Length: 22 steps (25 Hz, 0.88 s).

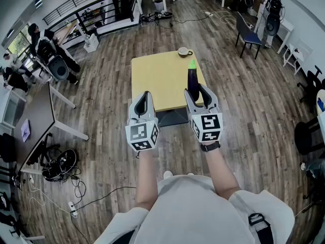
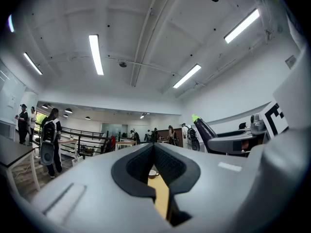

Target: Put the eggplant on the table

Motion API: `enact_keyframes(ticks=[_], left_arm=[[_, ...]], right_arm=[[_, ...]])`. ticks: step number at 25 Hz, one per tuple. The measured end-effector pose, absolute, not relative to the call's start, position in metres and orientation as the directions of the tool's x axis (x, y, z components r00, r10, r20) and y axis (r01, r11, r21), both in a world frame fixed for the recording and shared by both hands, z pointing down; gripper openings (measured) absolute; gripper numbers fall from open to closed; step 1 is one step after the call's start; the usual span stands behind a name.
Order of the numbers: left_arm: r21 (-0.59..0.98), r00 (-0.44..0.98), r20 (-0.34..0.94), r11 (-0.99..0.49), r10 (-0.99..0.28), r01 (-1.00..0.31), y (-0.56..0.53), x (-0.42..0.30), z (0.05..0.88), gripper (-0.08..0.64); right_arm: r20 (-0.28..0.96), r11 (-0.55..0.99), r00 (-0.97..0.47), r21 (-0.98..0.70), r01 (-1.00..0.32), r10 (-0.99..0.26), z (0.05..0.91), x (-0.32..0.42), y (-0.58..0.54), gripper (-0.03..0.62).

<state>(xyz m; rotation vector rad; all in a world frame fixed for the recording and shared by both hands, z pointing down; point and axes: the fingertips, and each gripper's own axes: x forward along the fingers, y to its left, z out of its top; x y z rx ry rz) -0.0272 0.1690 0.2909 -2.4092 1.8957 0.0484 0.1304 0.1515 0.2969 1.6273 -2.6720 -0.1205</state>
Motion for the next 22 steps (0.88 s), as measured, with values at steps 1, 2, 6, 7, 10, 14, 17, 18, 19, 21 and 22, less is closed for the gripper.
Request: enact_keyframes(ticks=[1, 2, 6, 7, 10, 14, 17, 18, 19, 21, 22], left_arm=[[-0.037, 0.233, -0.073, -0.231, -0.97, -0.972, 0.168, -0.025, 0.292, 0.008], [-0.034, 0.23, -0.075, -0.228, -0.97, -0.973, 0.168, -0.024, 0.292, 0.008], [-0.034, 0.222, -0.076, -0.221, -0.972, -0.975, 0.168, -0.015, 0.291, 0.008], [-0.037, 0.223, -0.076, -0.221, -0.972, -0.975, 0.168, -0.012, 0.29, 0.008], [-0.043, 0.226, -0.078, -0.223, -0.971, -0.974, 0.169, -0.002, 0.287, 0.008], [-0.068, 0.232, -0.079, -0.227, -0.97, -0.972, 0.174, 0.006, 0.286, 0.008], [-0.079, 0.216, -0.067, -0.211, -0.974, -0.974, 0.174, 0.003, 0.289, 0.008], [-0.08, 0.21, -0.064, -0.205, -0.976, -0.976, 0.173, 0.001, 0.291, 0.008], [-0.081, 0.206, -0.06, -0.201, -0.977, -0.976, 0.171, 0.001, 0.293, 0.008], [-0.086, 0.208, -0.054, -0.202, -0.977, -0.976, 0.163, 0.001, 0.297, 0.008], [-0.089, 0.212, -0.053, -0.207, -0.976, -0.974, 0.157, 0.001, 0.298, 0.008]], right_arm=[[-0.031, 0.459, -0.462, 0.071, -0.886, -0.886, 0.298, 0.133, 0.151, 0.202], [-0.031, 0.461, -0.464, 0.07, -0.885, -0.885, 0.298, 0.136, 0.15, 0.202], [-0.038, 0.464, -0.466, 0.067, -0.884, -0.884, 0.294, 0.146, 0.15, 0.202], [-0.041, 0.463, -0.466, 0.065, -0.884, -0.884, 0.293, 0.15, 0.15, 0.202], [-0.048, 0.464, -0.467, 0.056, -0.884, -0.883, 0.291, 0.16, 0.151, 0.202], [-0.056, 0.462, -0.463, 0.027, -0.886, -0.885, 0.294, 0.17, 0.152, 0.202], [-0.061, 0.474, -0.474, 0.015, -0.881, -0.879, 0.297, 0.168, 0.15, 0.202], [-0.063, 0.478, -0.478, 0.012, -0.878, -0.876, 0.3, 0.168, 0.15, 0.202], [-0.066, 0.482, -0.482, 0.008, -0.876, -0.874, 0.303, 0.167, 0.149, 0.202], [-0.073, 0.499, -0.497, -0.011, -0.866, -0.865, 0.31, 0.166, 0.141, 0.202], [-0.078, 0.513, -0.51, -0.023, -0.858, -0.857, 0.313, 0.164, 0.135, 0.202]])
